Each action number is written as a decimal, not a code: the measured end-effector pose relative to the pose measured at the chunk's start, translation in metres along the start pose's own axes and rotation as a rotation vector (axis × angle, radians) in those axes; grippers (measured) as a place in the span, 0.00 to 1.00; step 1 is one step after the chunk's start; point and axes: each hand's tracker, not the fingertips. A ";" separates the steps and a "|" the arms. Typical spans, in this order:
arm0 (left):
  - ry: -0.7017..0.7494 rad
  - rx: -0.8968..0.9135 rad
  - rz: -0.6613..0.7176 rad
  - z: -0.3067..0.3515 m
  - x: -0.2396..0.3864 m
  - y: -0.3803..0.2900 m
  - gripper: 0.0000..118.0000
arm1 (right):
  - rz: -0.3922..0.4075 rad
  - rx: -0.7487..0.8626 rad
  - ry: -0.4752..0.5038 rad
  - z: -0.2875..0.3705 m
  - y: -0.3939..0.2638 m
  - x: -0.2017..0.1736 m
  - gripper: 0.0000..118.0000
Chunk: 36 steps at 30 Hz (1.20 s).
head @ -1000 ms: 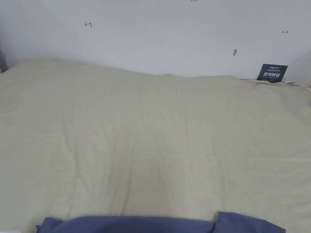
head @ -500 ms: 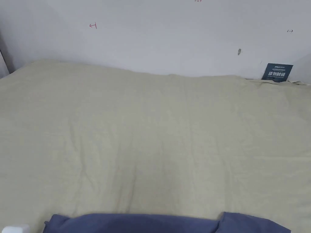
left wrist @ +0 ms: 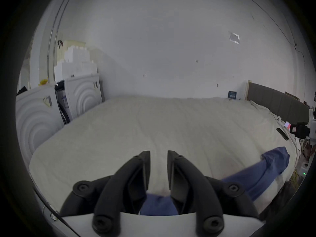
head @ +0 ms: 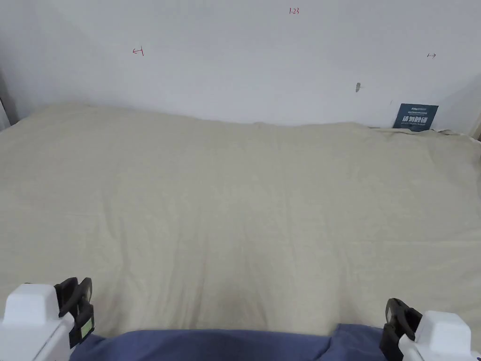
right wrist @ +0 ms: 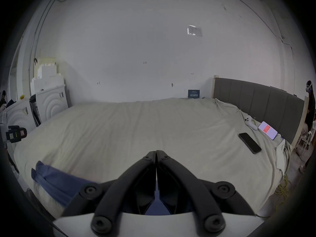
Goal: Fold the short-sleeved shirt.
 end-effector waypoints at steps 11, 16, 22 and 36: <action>-0.136 -0.298 0.121 -0.018 -0.022 -0.005 0.00 | 0.009 0.020 0.026 -0.004 0.007 -0.020 0.00; -0.276 -0.530 0.326 -0.051 -0.069 -0.021 0.00 | 0.029 0.005 0.046 -0.007 0.006 -0.025 0.00; -0.302 -0.688 0.324 -0.085 -0.097 -0.035 0.26 | 0.046 -0.012 0.059 -0.007 0.004 -0.030 0.00; -0.218 -0.764 0.101 -0.089 -0.039 -0.046 0.43 | 0.061 -0.042 0.065 -0.007 -0.002 -0.034 0.00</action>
